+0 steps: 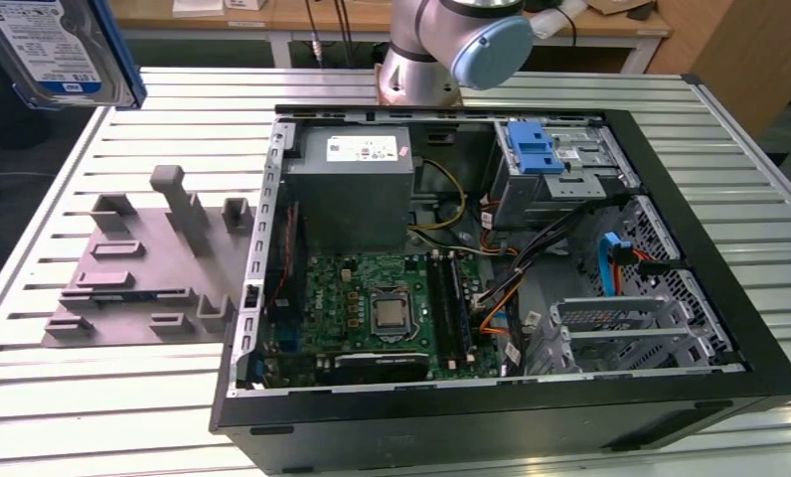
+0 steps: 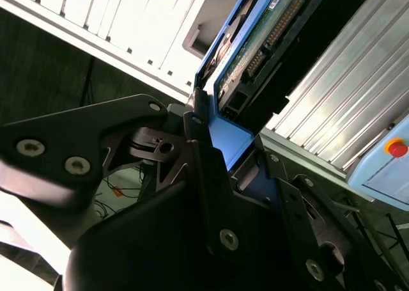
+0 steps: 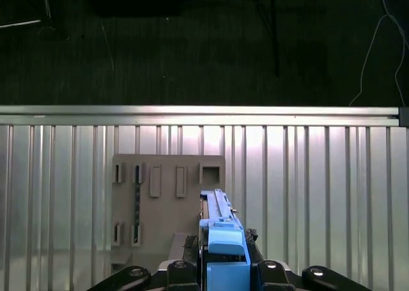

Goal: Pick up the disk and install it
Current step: 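Pick up the disk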

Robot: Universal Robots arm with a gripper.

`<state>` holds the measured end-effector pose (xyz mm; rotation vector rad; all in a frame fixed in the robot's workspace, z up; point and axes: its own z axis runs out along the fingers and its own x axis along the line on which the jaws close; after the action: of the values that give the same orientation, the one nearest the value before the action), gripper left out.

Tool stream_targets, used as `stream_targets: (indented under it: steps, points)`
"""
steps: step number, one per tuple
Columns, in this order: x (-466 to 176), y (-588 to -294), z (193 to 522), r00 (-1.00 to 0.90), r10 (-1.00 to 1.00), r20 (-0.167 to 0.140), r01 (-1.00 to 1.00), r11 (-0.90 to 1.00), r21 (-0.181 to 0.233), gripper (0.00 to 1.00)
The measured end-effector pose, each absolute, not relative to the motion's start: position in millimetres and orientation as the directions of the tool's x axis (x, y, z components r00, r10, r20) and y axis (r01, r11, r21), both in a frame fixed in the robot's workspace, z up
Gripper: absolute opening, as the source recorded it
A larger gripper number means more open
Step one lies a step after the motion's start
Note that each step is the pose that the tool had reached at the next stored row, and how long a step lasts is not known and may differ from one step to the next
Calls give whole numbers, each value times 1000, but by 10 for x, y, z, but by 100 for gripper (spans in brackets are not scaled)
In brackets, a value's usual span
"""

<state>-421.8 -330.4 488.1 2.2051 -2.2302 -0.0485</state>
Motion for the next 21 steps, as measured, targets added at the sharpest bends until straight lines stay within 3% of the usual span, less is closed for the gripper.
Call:
stream_targets:
  steps: [21]
  points:
    - [-4158, -3304, 4881, -12, -1000, -18, -1000, 11, 25, 36]
